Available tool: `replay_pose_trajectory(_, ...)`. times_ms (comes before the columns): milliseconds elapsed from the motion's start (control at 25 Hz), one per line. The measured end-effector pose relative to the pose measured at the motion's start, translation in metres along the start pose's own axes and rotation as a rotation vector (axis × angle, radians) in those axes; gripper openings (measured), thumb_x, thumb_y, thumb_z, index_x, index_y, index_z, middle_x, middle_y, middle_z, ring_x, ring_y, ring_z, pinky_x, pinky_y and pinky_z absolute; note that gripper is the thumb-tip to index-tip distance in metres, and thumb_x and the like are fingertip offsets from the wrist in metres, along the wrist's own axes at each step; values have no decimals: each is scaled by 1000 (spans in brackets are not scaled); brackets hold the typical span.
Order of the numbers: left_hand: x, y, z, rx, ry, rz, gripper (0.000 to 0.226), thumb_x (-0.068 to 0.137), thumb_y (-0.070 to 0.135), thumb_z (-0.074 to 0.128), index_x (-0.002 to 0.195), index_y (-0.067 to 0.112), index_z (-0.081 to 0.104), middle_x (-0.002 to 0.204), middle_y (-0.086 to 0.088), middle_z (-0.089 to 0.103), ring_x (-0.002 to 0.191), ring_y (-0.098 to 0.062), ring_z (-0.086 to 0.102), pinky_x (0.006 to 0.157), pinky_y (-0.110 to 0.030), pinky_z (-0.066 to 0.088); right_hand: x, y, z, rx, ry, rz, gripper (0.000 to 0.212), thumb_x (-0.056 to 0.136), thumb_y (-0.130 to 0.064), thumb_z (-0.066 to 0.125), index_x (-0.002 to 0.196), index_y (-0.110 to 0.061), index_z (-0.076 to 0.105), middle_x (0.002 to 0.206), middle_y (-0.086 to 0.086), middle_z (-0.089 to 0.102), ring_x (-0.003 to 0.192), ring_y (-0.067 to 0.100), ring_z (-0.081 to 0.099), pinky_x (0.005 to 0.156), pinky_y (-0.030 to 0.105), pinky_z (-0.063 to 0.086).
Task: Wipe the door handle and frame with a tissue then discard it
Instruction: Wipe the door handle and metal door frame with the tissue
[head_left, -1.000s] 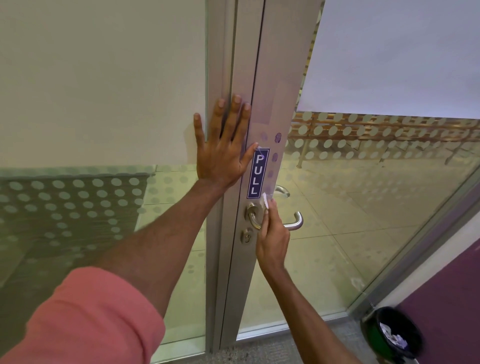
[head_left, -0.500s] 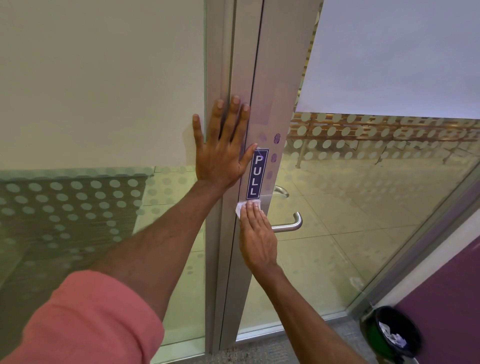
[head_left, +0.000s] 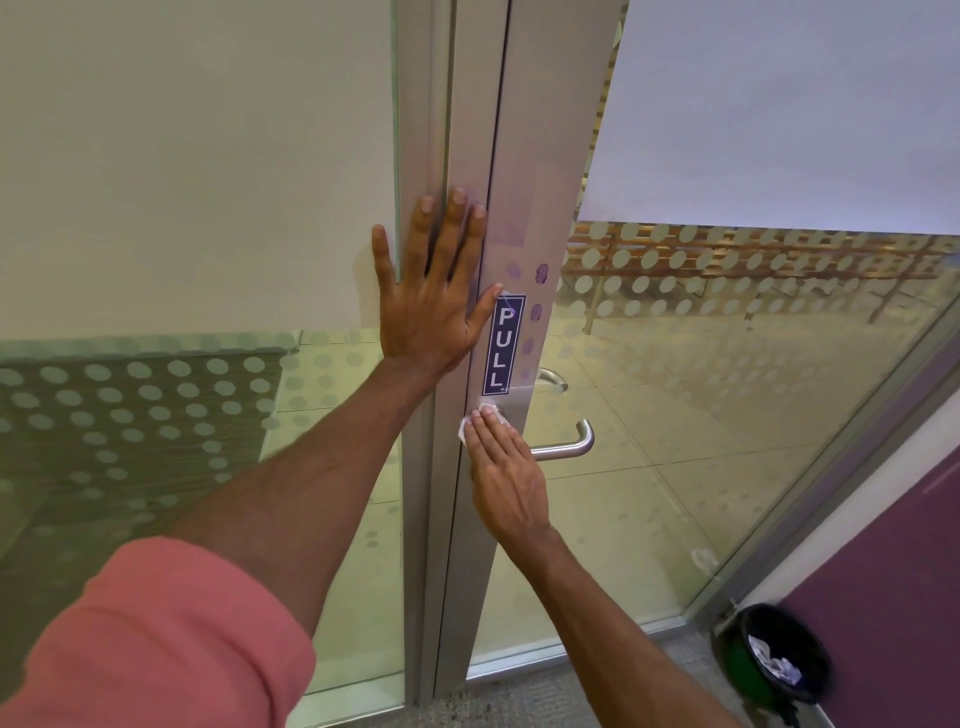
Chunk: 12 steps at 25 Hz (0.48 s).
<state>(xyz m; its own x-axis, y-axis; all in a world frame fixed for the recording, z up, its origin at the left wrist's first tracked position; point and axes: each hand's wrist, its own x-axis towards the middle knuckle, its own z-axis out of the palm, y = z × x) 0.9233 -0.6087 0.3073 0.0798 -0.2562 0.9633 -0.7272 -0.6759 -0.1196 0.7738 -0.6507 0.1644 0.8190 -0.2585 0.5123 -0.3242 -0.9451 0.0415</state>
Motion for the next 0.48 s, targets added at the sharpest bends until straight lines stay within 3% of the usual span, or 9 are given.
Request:
replay_pose_trajectory(280, 0, 0, 0, -1, 1, 5, 75, 98, 67, 27, 154, 18, 25, 159, -6, 30, 146, -29, 20, 115, -58, -1, 14, -20, -1, 241, 73, 394, 69, 71, -3, 80, 134, -1, 52, 136, 19, 58, 126, 33, 55, 102, 43, 45)
replay_pose_trajectory(360, 0, 0, 1, -5, 0, 1, 75, 98, 67, 27, 155, 18, 24, 159, -6, 29, 146, -29, 20, 115, -58, -1, 13, -22, 0, 212, 58, 363, 70, 70, -3, 81, 135, -2, 53, 137, 17, 57, 129, 32, 53, 104, 44, 43)
replay_pose_trajectory(480, 1, 0, 2, -6, 3, 0, 76, 97, 68, 27, 155, 18, 25, 159, -6, 30, 146, -29, 19, 115, -58, -1, 3, -12, 6, 36, 39, 134, 70, 72, -6, 77, 138, -5, 51, 144, 13, 50, 137, 28, 42, 111, 42, 32)
